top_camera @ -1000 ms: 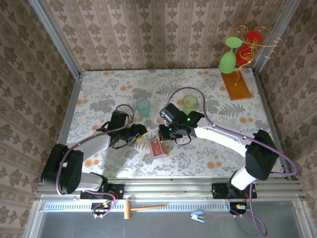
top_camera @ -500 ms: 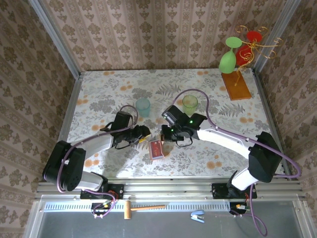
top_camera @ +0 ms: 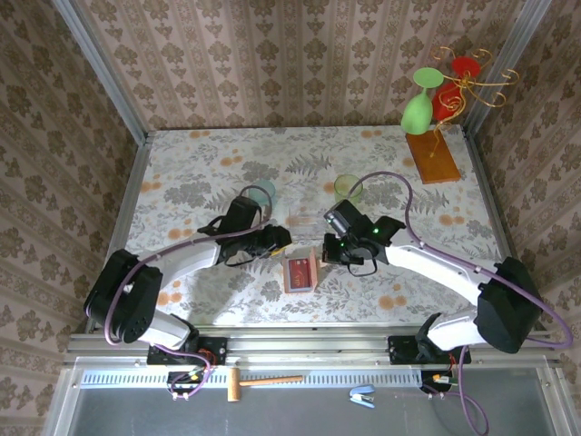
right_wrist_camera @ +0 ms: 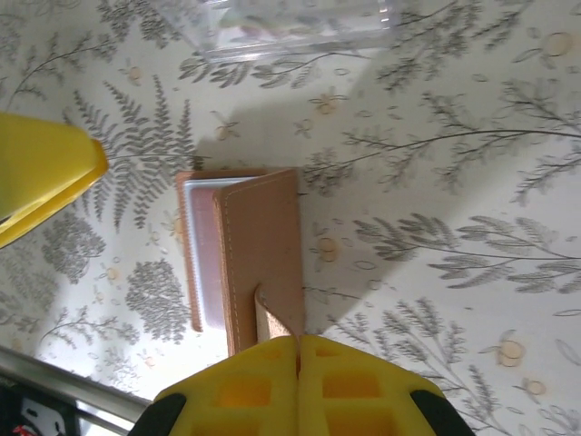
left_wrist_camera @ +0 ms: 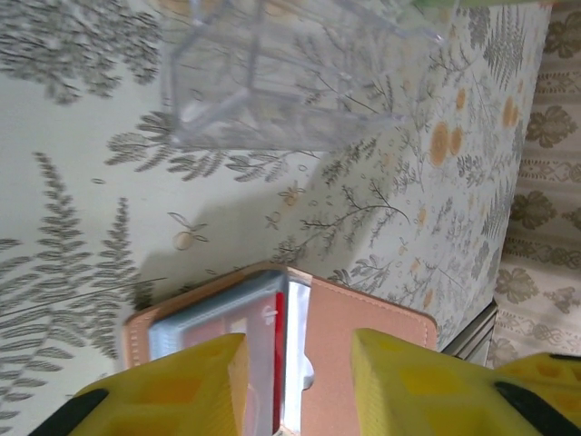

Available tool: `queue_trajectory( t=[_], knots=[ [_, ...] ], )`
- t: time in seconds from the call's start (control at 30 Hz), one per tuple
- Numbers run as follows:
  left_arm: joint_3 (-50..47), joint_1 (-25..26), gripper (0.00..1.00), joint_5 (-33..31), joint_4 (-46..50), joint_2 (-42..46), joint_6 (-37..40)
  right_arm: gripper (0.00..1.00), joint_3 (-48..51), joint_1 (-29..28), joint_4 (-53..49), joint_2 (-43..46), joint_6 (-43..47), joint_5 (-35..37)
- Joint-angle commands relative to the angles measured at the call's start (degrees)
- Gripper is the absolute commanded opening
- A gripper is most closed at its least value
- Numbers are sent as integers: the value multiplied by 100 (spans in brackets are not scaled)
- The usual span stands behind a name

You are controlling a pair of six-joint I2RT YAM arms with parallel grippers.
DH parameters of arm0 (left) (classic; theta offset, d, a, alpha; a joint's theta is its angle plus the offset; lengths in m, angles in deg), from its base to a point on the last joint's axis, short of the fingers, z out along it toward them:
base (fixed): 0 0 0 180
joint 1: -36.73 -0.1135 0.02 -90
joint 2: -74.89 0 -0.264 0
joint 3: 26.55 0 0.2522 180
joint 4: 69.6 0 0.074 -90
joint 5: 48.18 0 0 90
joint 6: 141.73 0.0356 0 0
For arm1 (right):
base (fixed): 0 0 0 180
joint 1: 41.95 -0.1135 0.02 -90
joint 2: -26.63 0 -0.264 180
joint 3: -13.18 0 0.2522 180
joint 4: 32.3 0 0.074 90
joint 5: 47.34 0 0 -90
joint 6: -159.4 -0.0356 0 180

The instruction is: Take the credit cards out of the card holder

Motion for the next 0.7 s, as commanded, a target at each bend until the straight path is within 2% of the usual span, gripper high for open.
queue_trajectory(
  t=[0.0, 0.4, 0.67],
  knots=[
    [252, 232, 34, -113, 51, -152, 7, 0, 220, 140, -252, 207, 159, 264],
    [814, 1159, 30, -185, -364, -1010, -371, 0, 1028, 560, 297, 13, 384, 89],
    [797, 1344, 28, -232, -358, -1169, -495, 0, 1161, 577, 1103, -522, 361, -328]
  ],
)
